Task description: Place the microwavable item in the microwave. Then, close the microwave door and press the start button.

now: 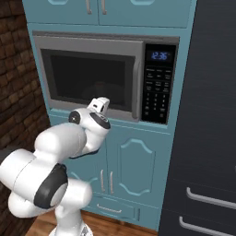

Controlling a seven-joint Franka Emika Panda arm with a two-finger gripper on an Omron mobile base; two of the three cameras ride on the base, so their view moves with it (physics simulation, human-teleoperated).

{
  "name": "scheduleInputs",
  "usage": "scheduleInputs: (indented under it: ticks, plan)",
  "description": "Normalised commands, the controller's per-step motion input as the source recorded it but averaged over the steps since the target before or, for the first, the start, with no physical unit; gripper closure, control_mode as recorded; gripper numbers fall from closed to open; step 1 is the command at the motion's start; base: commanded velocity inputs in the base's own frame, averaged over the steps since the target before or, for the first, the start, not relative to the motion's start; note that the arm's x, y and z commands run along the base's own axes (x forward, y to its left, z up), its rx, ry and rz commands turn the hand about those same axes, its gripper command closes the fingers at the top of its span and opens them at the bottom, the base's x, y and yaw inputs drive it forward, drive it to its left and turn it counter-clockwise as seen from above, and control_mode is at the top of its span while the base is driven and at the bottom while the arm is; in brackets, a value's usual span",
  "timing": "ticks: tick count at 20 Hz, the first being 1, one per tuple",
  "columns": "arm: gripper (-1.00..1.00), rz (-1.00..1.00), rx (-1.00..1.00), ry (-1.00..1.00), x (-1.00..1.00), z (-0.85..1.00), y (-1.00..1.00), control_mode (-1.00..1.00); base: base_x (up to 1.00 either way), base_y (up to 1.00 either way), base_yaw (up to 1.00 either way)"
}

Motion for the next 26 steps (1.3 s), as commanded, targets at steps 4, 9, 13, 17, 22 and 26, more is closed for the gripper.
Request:
scheduleInputs:
  ticks: [4, 9, 13, 17, 22, 26]
  plan:
    - [-1.00, 0.00, 0.00, 0.24, 0.33, 0.26, 0.00, -1.00, 0.00, 0.00, 0.00]
    - [-1.00, 0.01, 0.00, 0.27, 0.67, 0.17, 0.00, -1.00, 0.00, 0.00, 0.00]
    - [-1.00, 0.03, 0.00, 0.21, 0.38, 0.22, 0.00, -1.00, 0.00, 0.00, 0.00]
    - [-1.00, 0.02, 0.00, 0.05, -0.23, 0.42, 0.00, -1.00, 0.00, 0.00, 0.00]
    - [-1.00, 0.00, 0.05, 0.00, -0.99, 0.50, -0.28, -1.00, 0.00, 0.00, 0.00]
    - [-1.00, 0.02, 0.11, -0.02, -1.00, 0.41, -0.80, -1.00, 0.00, 0.00, 0.00]
